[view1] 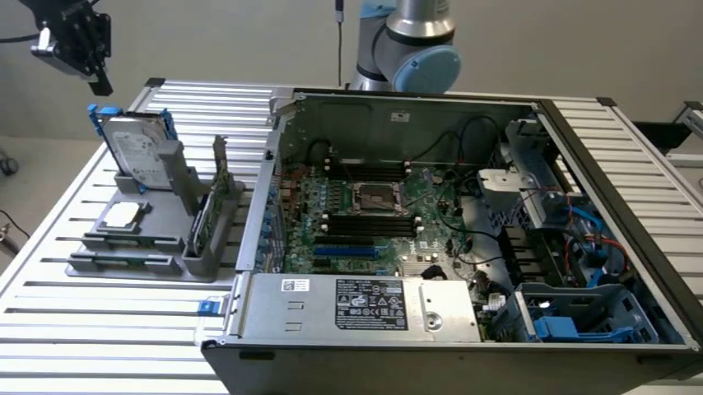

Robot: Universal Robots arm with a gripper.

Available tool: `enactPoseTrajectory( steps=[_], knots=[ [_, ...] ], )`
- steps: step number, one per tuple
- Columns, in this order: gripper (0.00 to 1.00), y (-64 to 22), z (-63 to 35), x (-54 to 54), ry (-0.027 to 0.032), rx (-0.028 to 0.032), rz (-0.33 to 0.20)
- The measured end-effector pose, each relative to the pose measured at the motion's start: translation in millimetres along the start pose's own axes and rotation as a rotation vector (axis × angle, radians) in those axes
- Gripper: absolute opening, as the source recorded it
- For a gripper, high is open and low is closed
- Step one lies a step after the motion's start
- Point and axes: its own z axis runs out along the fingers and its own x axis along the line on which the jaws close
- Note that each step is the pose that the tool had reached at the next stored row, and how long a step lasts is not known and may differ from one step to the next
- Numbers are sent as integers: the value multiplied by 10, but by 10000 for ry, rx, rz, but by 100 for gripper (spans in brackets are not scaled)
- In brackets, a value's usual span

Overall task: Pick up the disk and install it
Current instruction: 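Pick up the disk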

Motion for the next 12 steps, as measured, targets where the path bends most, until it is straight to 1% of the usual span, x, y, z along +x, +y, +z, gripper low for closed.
enactPoseTrajectory(
  steps=[7,10,11,12],
  knots=[
    [12,1,0,-2,4,-7,-24],
    [30,0,0,-2,4,-7,-25],
    [30,0,0,-2,3,-6,-27],
    [36,0,0,-2,3,-6,-30]
  ],
)
